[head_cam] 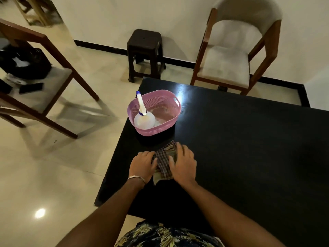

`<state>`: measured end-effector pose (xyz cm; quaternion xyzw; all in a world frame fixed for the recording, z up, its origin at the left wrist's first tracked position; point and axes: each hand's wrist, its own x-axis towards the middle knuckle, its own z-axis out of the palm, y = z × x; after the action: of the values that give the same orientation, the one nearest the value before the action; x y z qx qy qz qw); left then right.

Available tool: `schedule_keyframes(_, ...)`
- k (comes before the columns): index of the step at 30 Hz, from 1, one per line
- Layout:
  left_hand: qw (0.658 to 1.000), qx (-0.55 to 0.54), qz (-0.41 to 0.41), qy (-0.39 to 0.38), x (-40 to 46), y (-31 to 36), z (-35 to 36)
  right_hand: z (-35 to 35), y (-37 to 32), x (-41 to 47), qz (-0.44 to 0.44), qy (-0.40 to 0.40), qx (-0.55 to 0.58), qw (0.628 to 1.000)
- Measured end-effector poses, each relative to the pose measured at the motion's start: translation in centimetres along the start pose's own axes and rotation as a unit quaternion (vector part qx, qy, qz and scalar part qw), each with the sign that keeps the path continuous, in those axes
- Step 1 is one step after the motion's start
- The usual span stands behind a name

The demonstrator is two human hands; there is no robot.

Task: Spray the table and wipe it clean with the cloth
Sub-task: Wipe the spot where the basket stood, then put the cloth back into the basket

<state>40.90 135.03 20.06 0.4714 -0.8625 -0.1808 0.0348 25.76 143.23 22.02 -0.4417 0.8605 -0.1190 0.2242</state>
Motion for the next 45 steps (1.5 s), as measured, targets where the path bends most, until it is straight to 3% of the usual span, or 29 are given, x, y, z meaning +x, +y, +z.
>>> schedule_keyframes(3, 0.999, -0.023, -0.042, -0.010, 0.1, 0.9, 0.8, -1.3, 1.5, 0.8, 0.107, -0.048, -0.013, 0.993)
schedule_keyframes(10, 0.992, -0.059, -0.113, -0.010, 0.1, 1.6, 1.9, -1.5, 0.8, 2.8, 0.112, -0.136, -0.007, 0.984)
schedule_keyframes(13, 0.986, -0.086, -0.141, -0.012, 0.4, 1.8, 2.1, -1.2, 0.5, 2.8, 0.084, -0.132, 0.002, 0.988)
schedule_keyframes(20, 0.937, -0.267, -0.226, 0.012, 1.1, 0.8, 2.9, -2.5, -0.9, 0.9, 0.023, -0.154, 0.156, 0.976)
schedule_keyframes(25, 0.830, -0.474, -0.289, 0.055, 3.0, 1.7, 1.7, -5.8, -1.1, 2.5, 0.011, -0.178, 0.299, 0.937)
schedule_keyframes(27, 0.737, -0.586, -0.338, 0.004, 4.2, 2.7, 1.1, -7.1, -0.6, 3.5, 0.046, -0.186, 0.383, 0.904)
schedule_keyframes(29, 0.616, -0.691, -0.368, -0.088, 5.2, 3.6, 0.5, -8.1, -0.1, 4.4, 0.087, -0.194, 0.440, 0.873)
schedule_keyframes(31, 0.563, -0.727, -0.365, -0.144, 5.8, 4.5, 0.0, -8.9, 0.7, 5.1, 0.121, -0.181, 0.452, 0.865)
schedule_keyframes(33, 0.574, -0.727, -0.347, -0.147, 6.4, 5.7, -0.2, -9.4, 1.5, 5.5, 0.145, -0.159, 0.435, 0.874)
schedule_keyframes(40, 0.678, -0.682, -0.267, -0.061, 9.5, 8.9, -4.5, -13.2, 1.4, 8.6, 0.116, -0.065, 0.427, 0.894)
schedule_keyframes(45, 0.690, -0.683, -0.239, -0.023, 13.4, 9.1, -9.7, -17.0, -1.9, 13.1, 0.053, -0.061, 0.405, 0.911)
